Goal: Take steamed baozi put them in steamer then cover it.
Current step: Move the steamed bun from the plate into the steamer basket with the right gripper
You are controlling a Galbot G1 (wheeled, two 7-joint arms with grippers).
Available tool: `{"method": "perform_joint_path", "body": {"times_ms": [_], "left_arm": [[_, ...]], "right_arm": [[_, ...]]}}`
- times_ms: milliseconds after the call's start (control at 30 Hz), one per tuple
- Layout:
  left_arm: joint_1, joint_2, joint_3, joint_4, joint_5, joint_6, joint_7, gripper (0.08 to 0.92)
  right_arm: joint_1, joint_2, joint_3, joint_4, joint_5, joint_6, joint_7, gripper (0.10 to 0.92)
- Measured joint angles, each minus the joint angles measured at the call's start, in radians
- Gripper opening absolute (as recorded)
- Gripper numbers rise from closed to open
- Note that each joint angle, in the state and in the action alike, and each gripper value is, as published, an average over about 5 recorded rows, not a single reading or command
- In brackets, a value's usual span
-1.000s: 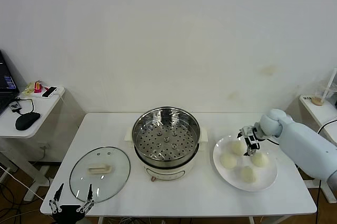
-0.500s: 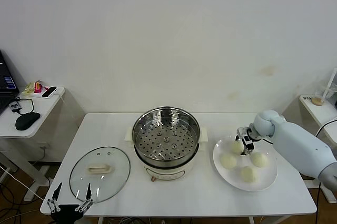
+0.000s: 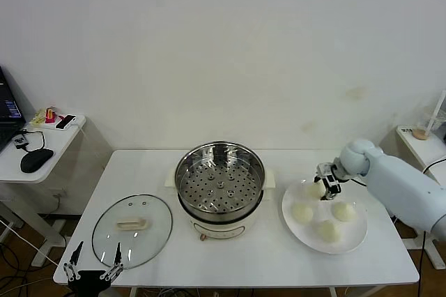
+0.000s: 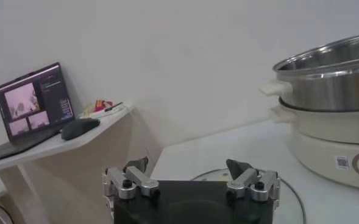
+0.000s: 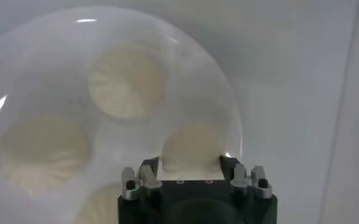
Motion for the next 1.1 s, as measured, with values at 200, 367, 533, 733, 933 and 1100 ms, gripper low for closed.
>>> {"method": "perform_joint_path", "body": {"times_ms": [200, 367, 533, 733, 933, 1100], "left_arm": [[-0.014, 0.015, 0.005, 0.01, -0.015, 0.003, 0.005, 0.823], [-0.03, 0.032, -0.001, 0.018, -0.036, 0.009, 0.01, 0.823], [-0.045, 0.048, -0.007, 0.026, -0.047, 0.012, 0.015, 0.823], [-0.052, 0.059, -0.014, 0.032, -0.054, 0.013, 0.018, 0.823], [-0.059, 0.058, -0.023, 0.038, -0.055, 0.016, 0.019, 0.823], [-0.057, 0.054, -0.032, 0.038, -0.057, 0.017, 0.02, 0.823]], "right_arm": [[0.137, 0.004, -0.065, 0.031, 0.087, -0.015, 0.012, 0.636], [0.27, 0.048, -0.134, 0.044, 0.175, -0.019, 0.025, 0.636], [0.387, 0.123, -0.214, 0.064, 0.27, -0.015, 0.049, 0.636], [0.468, 0.243, -0.315, 0.079, 0.358, 0.015, 0.085, 0.634], [0.503, 0.359, -0.413, 0.073, 0.364, 0.086, 0.111, 0.628], [0.501, 0.444, -0.474, 0.034, 0.299, 0.183, 0.119, 0.628]]}}
